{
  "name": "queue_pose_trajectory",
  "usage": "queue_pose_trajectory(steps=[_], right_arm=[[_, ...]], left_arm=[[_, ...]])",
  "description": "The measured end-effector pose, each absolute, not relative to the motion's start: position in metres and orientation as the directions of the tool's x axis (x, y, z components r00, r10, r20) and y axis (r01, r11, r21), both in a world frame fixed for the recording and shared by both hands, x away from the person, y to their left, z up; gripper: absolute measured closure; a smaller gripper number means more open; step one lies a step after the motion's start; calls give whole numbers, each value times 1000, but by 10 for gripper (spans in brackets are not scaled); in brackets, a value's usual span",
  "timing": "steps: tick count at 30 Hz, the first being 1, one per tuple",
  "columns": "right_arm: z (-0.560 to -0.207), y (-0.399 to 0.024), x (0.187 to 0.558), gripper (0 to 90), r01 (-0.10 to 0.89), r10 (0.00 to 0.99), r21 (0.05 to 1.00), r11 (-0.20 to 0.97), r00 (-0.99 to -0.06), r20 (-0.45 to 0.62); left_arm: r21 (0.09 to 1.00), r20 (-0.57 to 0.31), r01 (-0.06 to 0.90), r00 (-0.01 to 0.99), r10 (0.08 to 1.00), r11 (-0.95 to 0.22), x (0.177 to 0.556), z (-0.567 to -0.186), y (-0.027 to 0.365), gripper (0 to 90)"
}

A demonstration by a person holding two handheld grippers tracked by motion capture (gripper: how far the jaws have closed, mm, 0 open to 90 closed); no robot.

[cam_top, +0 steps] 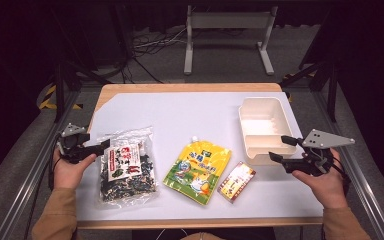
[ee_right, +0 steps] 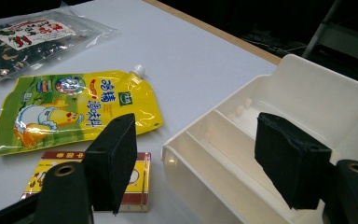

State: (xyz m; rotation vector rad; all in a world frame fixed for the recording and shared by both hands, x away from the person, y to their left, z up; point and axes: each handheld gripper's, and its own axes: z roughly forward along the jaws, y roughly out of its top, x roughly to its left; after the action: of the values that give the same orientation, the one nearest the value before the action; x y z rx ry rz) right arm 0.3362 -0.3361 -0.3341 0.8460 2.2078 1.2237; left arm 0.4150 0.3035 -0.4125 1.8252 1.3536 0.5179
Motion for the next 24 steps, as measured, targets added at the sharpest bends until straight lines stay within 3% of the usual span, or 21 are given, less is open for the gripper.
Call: queue_pose_trajectory(steps=[17,24], right_arm=[[-343,-338,328,289,315,721,853,416,-686,-98],[-346,-338,326,293,317,720,849,423,-686,-103]], left_arm=[[780,-180,624,297,938,-48,446,-428,320,201],[783,-158,619,298,941,-65,459,-432,322,229]])
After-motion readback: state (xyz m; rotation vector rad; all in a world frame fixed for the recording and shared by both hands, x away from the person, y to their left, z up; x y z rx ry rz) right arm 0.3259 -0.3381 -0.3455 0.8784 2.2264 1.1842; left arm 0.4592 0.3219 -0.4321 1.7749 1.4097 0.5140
